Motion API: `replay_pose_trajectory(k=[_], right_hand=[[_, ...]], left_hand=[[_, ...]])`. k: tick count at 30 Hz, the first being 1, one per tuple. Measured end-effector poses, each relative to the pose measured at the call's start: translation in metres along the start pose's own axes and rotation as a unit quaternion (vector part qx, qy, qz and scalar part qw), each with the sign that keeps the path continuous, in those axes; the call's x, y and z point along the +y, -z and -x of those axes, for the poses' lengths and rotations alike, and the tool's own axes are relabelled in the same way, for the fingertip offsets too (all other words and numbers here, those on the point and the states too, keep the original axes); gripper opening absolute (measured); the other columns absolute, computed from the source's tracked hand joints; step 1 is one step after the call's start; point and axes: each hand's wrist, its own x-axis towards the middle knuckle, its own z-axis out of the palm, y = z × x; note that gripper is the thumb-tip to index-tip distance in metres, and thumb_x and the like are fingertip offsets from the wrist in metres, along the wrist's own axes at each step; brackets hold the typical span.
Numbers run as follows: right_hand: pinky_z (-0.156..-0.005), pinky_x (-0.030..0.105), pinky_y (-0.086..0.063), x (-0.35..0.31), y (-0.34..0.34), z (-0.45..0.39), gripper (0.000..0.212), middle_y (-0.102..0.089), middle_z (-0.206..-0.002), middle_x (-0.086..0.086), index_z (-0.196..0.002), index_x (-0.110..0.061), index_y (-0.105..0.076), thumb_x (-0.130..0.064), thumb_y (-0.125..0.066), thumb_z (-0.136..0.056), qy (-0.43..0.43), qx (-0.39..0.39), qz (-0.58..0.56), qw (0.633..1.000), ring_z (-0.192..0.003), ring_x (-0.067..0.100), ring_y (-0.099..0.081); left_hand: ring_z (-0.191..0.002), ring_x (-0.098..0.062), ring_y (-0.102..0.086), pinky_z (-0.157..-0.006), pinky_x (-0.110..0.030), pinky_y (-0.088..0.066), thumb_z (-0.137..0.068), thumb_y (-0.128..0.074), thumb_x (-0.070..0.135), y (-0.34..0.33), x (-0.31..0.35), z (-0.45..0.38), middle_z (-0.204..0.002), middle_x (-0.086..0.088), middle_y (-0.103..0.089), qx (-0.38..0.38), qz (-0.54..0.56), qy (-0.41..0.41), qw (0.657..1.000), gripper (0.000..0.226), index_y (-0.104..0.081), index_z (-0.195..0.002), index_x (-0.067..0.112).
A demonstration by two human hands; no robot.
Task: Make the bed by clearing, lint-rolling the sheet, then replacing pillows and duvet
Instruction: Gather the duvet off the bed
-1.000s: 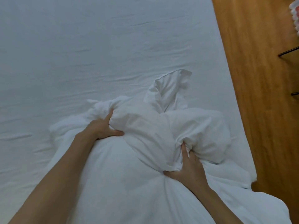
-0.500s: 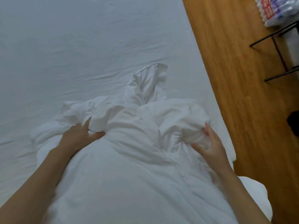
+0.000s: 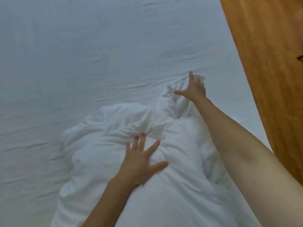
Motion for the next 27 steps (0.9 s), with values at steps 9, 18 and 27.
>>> replay_pose_trajectory(k=[9, 18, 27], right_hand=[[-0.109, 0.043, -0.024, 0.0, -0.022, -0.043, 0.048, -0.064, -0.12, 0.011, -0.119, -0.013, -0.056, -0.047, -0.062, -0.085, 0.161, -0.051, 0.275, 0.947, -0.119, 0.028, -0.054], [-0.064, 0.034, -0.032, 0.013, 0.024, 0.15, 0.026, -0.064, -0.094, 0.015, -0.089, -0.013, -0.05, -0.036, -0.063, -0.088, 0.133, -0.08, 0.049, 0.987, -0.09, 0.036, -0.059], [-0.076, 0.034, -0.041, 0.003, 0.006, 0.244, 0.101, -0.061, -0.117, 0.008, -0.131, -0.01, -0.041, -0.079, -0.065, -0.061, 0.03, -0.154, 0.14, 0.978, -0.108, 0.028, -0.059]], left_hand=[[-0.147, -0.016, 0.02, -0.118, -0.046, 0.015, -0.053, 0.002, 0.099, -0.023, -0.006, -0.014, -0.162, 0.001, 0.016, -0.006, 0.03, -0.006, 1.0, 0.104, -0.008, -0.147, 0.056], [-0.149, -0.026, 0.011, -0.118, -0.055, 0.005, -0.042, 0.02, 0.098, -0.016, 0.009, -0.006, -0.163, -0.006, 0.01, 0.008, -0.024, 0.024, 0.999, 0.121, -0.01, -0.15, 0.051], [-0.149, -0.026, -0.013, -0.118, -0.048, -0.005, -0.093, -0.04, 0.061, 0.001, 0.026, 0.068, -0.16, -0.008, -0.022, 0.098, -0.004, 0.08, 0.992, 0.061, -0.035, -0.148, 0.035]])
